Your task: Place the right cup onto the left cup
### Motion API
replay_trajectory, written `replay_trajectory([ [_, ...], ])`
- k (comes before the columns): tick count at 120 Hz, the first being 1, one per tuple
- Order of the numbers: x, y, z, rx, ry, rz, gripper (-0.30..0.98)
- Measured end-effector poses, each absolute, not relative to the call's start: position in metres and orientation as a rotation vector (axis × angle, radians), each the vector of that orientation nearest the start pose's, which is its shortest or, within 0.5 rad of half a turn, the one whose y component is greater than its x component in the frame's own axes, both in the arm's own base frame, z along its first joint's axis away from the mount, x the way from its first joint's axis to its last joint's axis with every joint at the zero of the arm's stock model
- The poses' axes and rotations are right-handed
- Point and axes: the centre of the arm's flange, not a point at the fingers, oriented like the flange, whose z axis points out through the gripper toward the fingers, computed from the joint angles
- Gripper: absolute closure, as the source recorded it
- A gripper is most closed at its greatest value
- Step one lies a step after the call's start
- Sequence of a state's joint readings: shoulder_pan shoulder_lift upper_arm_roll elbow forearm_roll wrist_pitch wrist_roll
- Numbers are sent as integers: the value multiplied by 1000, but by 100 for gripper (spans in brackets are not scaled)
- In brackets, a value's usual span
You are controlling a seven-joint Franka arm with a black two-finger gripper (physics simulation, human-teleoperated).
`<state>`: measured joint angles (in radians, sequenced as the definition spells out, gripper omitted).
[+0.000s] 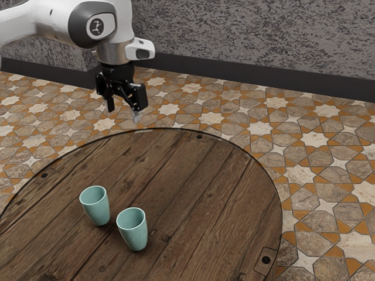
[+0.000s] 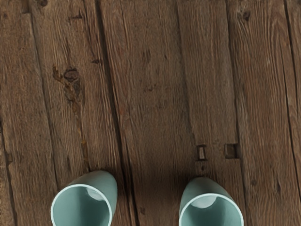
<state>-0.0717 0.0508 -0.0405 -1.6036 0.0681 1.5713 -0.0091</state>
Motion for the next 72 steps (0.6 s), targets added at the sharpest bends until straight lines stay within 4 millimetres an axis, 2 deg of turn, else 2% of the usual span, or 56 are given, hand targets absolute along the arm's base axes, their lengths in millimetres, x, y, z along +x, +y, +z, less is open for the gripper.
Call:
replay_trajectory([
  [17, 567, -53, 580, -3063, 153, 97, 0],
  [26, 560, -55, 571, -3064, 156, 111, 0],
  [60, 526, -67, 497, -3113, 122, 215, 3],
  [72, 513, -83, 477, -3122, 113, 211, 7],
])
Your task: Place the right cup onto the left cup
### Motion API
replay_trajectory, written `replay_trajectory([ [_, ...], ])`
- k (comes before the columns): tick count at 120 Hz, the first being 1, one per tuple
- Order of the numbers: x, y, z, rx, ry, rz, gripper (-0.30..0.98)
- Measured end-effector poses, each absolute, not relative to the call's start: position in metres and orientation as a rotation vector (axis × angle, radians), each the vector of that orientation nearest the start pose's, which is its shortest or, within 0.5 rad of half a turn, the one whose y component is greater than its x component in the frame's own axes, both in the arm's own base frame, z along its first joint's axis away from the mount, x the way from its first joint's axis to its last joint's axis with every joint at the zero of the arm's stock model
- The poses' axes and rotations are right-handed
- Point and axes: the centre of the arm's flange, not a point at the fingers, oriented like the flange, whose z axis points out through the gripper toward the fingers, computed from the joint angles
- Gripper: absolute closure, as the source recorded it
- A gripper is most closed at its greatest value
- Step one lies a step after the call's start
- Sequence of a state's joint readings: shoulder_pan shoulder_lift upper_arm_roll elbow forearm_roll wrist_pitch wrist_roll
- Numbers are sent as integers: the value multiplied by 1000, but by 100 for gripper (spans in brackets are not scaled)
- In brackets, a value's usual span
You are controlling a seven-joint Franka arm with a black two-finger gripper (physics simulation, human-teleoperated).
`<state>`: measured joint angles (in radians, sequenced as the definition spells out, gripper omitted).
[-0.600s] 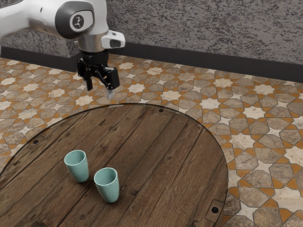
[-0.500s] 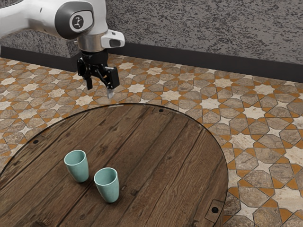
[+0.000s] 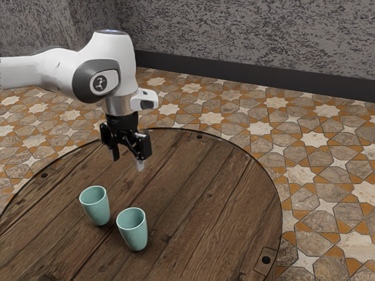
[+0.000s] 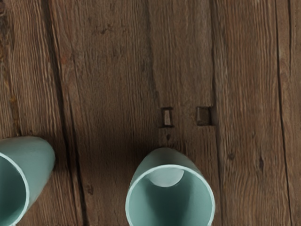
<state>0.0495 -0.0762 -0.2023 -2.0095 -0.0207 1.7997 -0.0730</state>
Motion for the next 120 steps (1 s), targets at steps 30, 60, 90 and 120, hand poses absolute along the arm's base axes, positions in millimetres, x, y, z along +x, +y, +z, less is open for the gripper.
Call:
replay_trajectory([
  [30, 484, -114, 443, -3145, -12, 153, 19],
  [60, 464, -124, 408, -3177, -190, 152, 28],
  [90, 452, -123, 378, -3164, -338, 171, 32],
  [120, 453, -121, 362, -3156, -449, 173, 34],
])
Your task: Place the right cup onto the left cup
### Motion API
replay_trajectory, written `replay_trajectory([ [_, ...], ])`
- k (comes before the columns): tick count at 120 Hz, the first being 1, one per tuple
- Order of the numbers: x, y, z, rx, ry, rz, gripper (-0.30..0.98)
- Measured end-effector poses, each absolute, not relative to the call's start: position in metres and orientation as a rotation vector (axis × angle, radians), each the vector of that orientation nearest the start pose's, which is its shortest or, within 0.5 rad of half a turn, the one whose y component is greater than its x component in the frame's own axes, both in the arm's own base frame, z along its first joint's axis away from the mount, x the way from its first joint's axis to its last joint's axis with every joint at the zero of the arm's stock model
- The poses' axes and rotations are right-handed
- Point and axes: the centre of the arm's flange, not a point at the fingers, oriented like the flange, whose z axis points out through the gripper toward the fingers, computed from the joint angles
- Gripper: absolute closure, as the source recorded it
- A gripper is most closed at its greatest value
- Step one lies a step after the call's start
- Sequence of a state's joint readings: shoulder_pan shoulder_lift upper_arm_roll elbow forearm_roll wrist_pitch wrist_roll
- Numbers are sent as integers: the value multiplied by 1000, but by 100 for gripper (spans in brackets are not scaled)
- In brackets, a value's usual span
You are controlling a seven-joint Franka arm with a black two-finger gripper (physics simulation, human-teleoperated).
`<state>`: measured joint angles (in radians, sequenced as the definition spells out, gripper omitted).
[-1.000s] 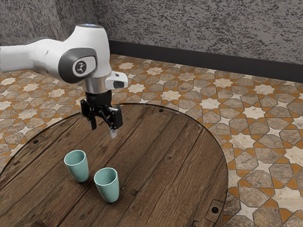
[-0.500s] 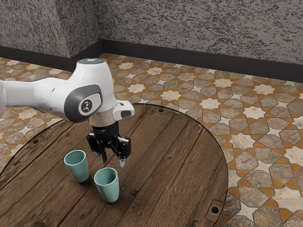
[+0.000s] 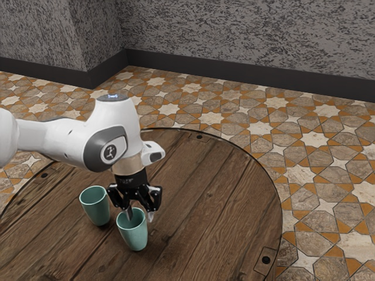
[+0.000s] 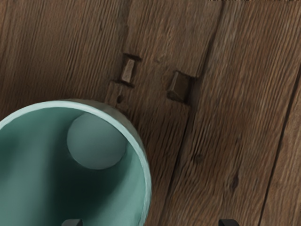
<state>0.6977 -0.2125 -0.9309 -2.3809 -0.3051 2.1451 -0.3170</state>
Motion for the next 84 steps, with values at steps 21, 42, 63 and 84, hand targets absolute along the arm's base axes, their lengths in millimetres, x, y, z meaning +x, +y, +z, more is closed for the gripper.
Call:
replay_trajectory([
  [21, 455, -121, 348, -3169, -496, 199, 35],
  [42, 458, -119, 337, -3179, -527, 213, 35],
  [63, 461, -118, 332, -3181, -558, 214, 54],
  [84, 462, -117, 331, -3173, -583, 203, 70],
])
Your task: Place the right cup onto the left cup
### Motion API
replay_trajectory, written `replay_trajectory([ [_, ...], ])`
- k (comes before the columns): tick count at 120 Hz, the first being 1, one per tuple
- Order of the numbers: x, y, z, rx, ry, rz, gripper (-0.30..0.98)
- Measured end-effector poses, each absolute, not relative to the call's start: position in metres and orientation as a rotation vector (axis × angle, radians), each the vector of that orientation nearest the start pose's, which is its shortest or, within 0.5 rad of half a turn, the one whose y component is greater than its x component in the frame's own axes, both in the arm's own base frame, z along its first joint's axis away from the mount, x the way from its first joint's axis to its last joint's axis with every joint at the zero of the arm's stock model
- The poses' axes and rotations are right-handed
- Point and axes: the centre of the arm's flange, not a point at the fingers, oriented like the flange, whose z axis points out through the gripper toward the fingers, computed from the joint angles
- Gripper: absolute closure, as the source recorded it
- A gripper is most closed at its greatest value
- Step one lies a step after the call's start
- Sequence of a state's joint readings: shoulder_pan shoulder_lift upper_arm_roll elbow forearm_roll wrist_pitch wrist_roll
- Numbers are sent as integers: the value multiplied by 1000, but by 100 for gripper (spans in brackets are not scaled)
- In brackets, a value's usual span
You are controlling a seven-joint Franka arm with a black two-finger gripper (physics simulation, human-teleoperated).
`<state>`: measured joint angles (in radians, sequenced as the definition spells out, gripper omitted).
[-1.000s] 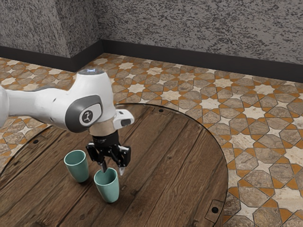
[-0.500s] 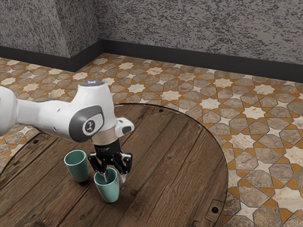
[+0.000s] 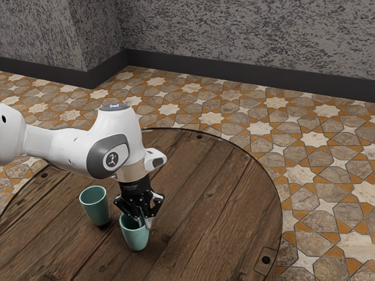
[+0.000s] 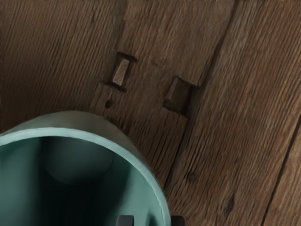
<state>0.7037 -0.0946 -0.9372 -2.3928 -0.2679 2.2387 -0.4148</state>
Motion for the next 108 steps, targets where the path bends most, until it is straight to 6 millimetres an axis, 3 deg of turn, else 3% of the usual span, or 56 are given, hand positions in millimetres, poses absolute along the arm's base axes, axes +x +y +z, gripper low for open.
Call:
replay_trajectory([
  [58, 461, -116, 339, -3122, -628, 162, 78],
  [83, 465, -111, 361, -3090, -642, 108, 78],
  [108, 484, -99, 396, -3082, -652, 43, 79],
])
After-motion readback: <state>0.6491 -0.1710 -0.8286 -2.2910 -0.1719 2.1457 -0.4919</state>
